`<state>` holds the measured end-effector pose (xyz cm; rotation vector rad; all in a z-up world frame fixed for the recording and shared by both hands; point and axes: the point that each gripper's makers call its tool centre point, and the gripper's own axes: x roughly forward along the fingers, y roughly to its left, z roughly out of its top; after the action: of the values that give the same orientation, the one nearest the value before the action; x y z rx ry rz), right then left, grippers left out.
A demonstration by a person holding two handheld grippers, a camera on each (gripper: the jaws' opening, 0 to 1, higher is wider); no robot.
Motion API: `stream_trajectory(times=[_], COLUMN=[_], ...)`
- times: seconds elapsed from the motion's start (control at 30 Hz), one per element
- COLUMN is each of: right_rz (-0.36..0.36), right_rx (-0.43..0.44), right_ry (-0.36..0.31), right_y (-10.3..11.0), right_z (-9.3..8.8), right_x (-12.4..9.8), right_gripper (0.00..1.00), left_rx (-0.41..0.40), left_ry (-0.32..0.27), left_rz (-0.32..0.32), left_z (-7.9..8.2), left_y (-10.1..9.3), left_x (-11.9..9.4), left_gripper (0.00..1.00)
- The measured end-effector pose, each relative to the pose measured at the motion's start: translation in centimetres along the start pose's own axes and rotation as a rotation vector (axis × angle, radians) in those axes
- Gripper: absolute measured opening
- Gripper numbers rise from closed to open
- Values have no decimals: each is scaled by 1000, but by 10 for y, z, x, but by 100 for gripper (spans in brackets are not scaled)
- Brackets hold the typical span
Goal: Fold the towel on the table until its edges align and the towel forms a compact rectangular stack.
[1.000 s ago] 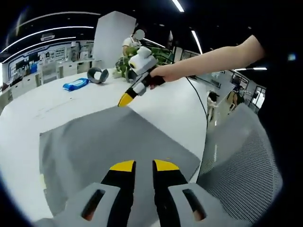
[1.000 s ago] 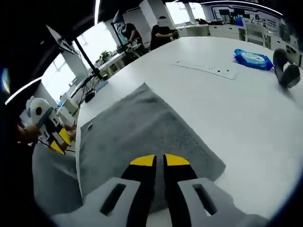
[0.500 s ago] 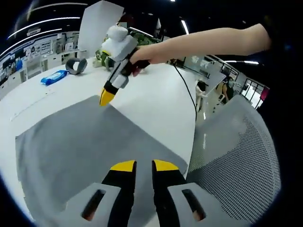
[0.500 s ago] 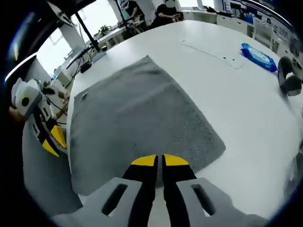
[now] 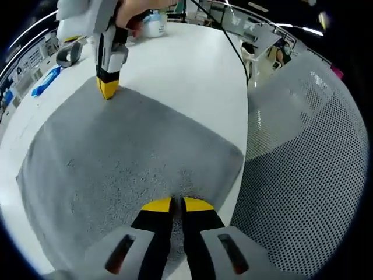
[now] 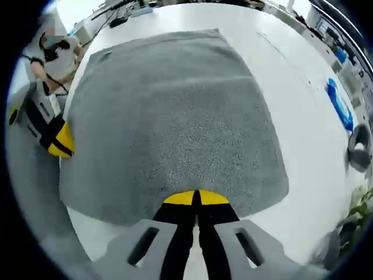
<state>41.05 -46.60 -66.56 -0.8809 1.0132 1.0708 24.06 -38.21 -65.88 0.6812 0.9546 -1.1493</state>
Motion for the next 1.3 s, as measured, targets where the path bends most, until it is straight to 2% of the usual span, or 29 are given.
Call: stream_trajectory(times=[0.1,0.17,0.27,0.37,0.43,0.53,0.63,0.7,0.73,0.83,1.1,1.17,1.3], right_rz=[-12,-26,-37,-63,-72,-77,-78,-89,-99,-113,-132,-132,-129], right_rx=[-111,-154,-293,-343,-371,-358,-330,-273,-235,-222,-165,-127,-112], right_ry=[21,39,95,158,204,249,267,265,265,279,327,321,319], right_y=[0,0,2,2,2,1,0,0,0,0,0,-1,2], right_z=[0,0,1,0,0,0,0,-1,-2,-2,-5,-6,-9], right_x=[0,0,0,1,2,3,3,2,2,2,1,1,-1], right_gripper=[0,0,0,0,0,0,0,0,0,0,0,0,0], left_rx=[90,91,114,212,205,195,169,165,163,204,173,178,180], left_ry=[14,30,55,100,116,153,182,197,201,203,217,223,235], left_rz=[-19,-38,-62,-62,-57,-39,-11,14,25,49,63,71,99], left_z=[1,2,3,3,3,4,3,2,2,-2,-14,-16,-21], left_y=[-2,-2,-3,-4,-6,-6,-6,-7,-7,-9,-4,-3,1], left_x=[1,2,3,3,4,4,4,4,4,2,-4,-5,-8], left_gripper=[5,6,6,6,6,6,6,5,5,4,4,4,4])
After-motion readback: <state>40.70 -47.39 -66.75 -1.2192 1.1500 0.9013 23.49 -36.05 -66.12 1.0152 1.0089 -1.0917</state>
